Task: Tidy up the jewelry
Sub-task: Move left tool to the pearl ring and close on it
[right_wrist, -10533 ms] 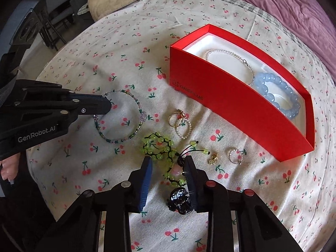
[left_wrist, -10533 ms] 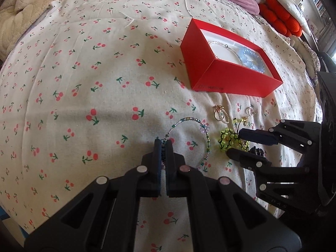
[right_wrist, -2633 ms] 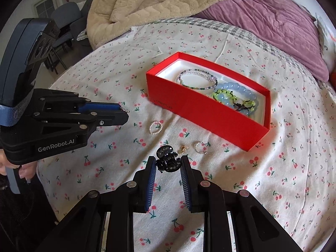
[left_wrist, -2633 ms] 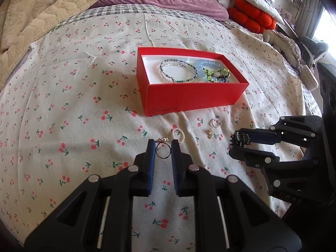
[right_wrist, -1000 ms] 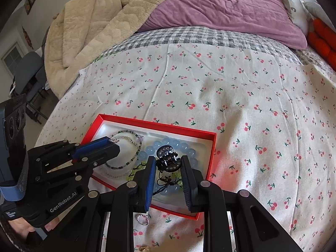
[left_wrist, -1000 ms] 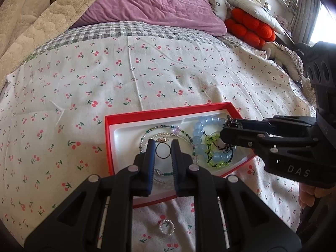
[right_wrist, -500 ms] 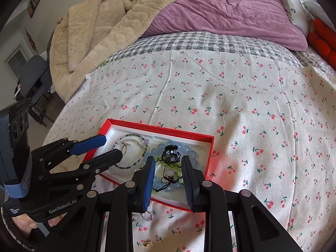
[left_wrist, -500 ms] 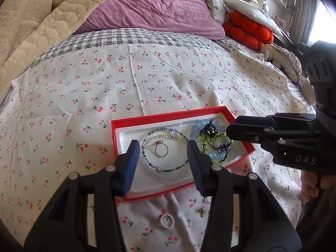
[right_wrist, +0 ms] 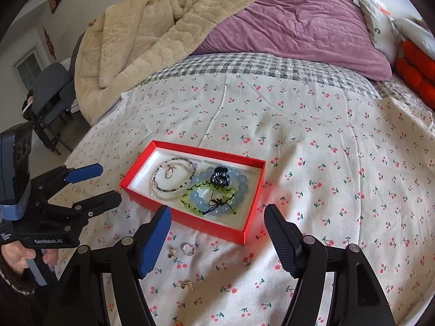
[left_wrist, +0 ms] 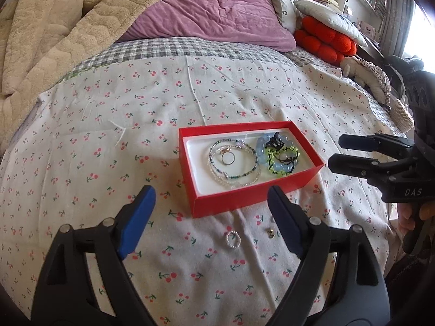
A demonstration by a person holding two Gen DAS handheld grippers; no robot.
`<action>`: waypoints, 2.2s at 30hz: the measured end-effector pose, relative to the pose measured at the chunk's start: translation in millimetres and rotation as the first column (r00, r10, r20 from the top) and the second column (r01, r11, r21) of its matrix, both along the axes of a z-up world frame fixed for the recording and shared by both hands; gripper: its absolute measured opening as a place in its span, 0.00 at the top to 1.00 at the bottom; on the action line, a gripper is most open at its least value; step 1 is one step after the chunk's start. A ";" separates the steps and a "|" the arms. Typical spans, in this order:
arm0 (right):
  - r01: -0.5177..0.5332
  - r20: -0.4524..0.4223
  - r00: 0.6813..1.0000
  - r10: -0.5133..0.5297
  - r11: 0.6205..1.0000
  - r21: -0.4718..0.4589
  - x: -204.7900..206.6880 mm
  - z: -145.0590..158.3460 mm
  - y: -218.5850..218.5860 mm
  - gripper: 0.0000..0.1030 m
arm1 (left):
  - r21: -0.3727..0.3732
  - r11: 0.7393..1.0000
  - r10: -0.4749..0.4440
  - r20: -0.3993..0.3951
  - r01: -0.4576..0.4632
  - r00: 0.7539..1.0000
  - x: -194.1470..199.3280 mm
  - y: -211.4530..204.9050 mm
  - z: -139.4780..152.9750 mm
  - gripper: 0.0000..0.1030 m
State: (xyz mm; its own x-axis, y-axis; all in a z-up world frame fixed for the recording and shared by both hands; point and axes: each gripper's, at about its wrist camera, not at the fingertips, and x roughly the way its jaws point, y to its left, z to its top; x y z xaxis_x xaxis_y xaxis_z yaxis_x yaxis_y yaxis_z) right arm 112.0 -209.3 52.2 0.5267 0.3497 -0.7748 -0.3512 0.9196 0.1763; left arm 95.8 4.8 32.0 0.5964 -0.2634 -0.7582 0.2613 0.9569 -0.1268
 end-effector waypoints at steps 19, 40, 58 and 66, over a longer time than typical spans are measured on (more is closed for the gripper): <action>-0.084 -0.077 0.994 0.073 0.985 -0.150 -40.8 -45.9 15.8 0.24 | 0.098 0.995 0.012 -0.151 0.003 0.988 -37.5 6.2 -55.4 0.11; -0.140 -0.101 0.987 0.123 0.972 -0.188 -45.1 -75.4 23.7 0.24 | 0.029 0.984 -0.173 -0.116 0.178 0.978 -33.6 -26.3 -74.5 0.55; -0.159 -0.107 0.984 0.140 0.969 -0.191 -33.9 -81.6 31.2 0.24 | 0.028 0.984 -0.170 -0.116 0.175 0.979 -20.3 -30.6 -77.5 0.87; -0.161 -0.104 0.984 0.142 0.967 -0.198 -33.9 -82.2 33.7 0.24 | 0.031 0.991 -0.128 -0.117 0.132 0.985 -19.8 -22.2 -75.9 0.97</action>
